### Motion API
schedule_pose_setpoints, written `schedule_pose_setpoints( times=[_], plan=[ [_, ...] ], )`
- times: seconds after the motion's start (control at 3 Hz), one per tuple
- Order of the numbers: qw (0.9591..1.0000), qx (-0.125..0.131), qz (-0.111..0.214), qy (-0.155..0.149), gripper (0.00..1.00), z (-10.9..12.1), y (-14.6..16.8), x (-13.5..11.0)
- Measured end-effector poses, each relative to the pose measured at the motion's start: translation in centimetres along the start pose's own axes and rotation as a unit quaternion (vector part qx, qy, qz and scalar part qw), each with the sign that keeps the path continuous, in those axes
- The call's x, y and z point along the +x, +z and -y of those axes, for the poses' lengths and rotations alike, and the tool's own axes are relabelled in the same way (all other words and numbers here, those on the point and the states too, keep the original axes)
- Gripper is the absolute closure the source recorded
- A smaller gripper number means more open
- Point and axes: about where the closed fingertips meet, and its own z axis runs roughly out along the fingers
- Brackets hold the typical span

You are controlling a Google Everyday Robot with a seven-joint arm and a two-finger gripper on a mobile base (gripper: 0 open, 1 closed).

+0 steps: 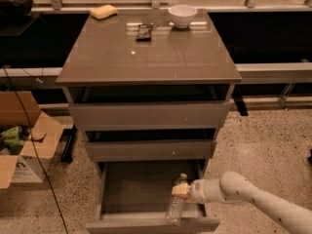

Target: Pick water bottle from bottom drawer and place on counter

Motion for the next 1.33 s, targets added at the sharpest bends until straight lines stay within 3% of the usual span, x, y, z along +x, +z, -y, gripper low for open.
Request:
schedule_pose_setpoints(
  times=[0.33, 0.67, 1.0, 1.33],
  plan=[
    [0.9932, -0.047, 0.032, -0.102, 1.0, -4.8, -5.8, 1.6],
    [0.9726, -0.075, 0.079, -0.205, 1.0, -9.3, -13.5, 2.0],
    [0.939, -0.073, 0.148, -0.302, 1.0, -13.8, -22.8, 1.8],
    [0.903, -0.055, 0.212, -0.37, 1.0, -19.7, -31.9, 1.2]
  ],
)
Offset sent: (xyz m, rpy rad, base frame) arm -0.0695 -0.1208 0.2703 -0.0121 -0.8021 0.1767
